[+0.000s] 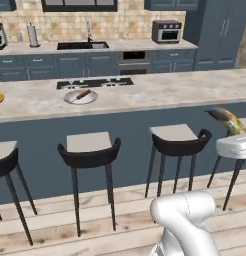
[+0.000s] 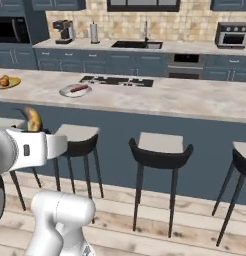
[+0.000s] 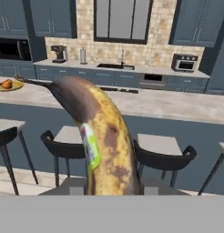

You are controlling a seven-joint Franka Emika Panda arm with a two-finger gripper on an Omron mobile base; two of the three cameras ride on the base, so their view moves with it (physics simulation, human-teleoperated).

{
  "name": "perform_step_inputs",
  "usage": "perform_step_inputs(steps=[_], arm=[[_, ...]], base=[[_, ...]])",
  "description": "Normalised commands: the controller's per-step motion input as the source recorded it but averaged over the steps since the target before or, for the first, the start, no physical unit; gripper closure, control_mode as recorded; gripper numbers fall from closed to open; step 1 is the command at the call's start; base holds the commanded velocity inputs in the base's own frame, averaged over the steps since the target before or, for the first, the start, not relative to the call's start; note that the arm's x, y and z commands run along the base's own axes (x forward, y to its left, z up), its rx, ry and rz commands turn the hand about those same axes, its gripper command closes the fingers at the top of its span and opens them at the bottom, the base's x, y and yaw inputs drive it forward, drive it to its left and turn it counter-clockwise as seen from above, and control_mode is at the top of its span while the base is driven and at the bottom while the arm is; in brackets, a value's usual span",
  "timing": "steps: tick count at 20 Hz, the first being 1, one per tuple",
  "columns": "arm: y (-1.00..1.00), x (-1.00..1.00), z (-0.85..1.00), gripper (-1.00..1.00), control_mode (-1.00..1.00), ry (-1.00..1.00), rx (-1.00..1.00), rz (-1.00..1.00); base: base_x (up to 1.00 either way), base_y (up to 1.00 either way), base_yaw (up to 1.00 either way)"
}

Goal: Pick up the peach and banana from the fridge and place one fruit on each plate on the dining counter.

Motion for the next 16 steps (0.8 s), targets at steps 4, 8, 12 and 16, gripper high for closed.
perform_step_inputs(steps=[4,8,12,16], arm=[[0.0,0.0,0.0,1.0,1.0,0.0,0.0,0.0],[0.0,0.0,0.0,1.0,1.0,0.0,0.0,0.0],[0.0,0.0,0.0,1.0,1.0,0.0,0.0,0.0],[0.0,0.0,0.0,1.0,1.0,0.0,0.0,0.0]], base=[[0.43,1.0,0.09],[0.6,0.98,-0.01],[0.72,0.84,-0.15],[0.91,0.3,-0.12]])
